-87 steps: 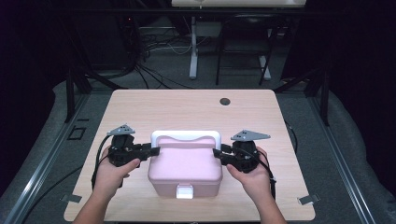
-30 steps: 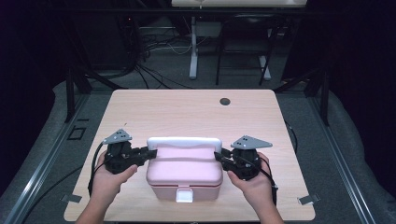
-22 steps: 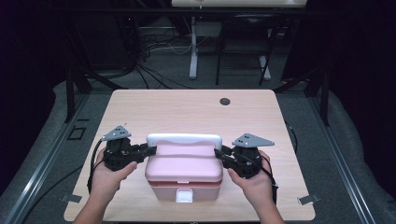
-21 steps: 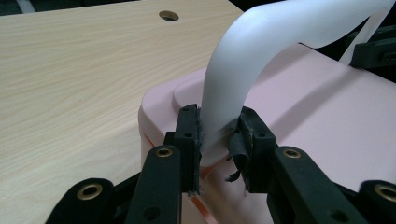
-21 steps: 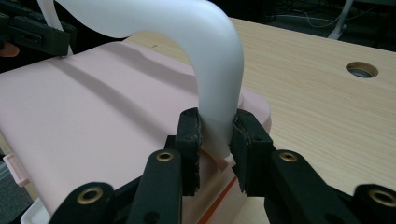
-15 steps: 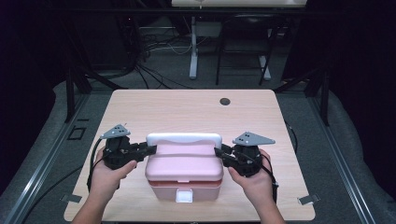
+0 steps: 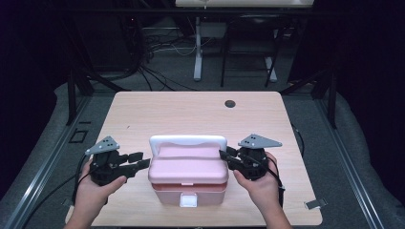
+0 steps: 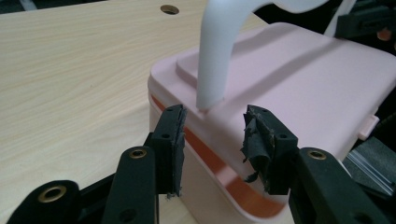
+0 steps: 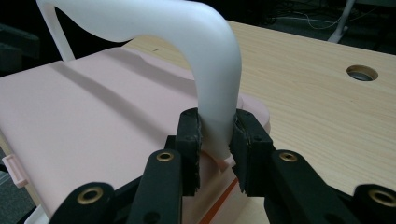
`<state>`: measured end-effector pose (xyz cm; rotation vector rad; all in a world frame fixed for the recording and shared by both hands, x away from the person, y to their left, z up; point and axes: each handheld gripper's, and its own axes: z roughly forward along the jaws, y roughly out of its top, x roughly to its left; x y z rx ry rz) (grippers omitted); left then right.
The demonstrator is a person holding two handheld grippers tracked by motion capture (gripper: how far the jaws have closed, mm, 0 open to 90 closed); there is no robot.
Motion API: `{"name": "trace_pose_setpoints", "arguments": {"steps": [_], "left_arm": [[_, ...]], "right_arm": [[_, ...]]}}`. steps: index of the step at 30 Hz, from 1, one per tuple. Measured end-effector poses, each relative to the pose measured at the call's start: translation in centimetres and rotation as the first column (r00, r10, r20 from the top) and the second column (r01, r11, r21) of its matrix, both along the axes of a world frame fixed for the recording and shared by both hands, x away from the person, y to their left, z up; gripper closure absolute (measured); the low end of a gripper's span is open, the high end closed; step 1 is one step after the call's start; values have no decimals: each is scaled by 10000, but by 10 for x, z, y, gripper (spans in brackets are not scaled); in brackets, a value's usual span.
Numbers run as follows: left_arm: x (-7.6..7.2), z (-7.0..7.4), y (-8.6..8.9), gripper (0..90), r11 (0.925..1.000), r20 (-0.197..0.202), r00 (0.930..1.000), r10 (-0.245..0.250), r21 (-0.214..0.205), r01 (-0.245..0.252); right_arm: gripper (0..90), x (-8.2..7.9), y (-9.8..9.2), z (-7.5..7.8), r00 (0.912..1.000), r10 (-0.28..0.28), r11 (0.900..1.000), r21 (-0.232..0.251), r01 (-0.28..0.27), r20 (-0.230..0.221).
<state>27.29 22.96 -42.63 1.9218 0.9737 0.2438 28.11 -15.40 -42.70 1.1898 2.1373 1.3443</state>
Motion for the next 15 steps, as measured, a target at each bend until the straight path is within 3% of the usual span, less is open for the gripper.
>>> {"name": "trace_pose_setpoints", "arguments": {"steps": [6,15], "left_arm": [[-13,-8,8,581,10000,-27,10000,79,33,-79],[-19,-27,7,589,9998,-309,9995,26,214,-19]], "right_arm": [[734,0,0,0,10000,-17,10000,1,17,18],[734,0,0,1,10000,-11,10000,8,11,13]]}}
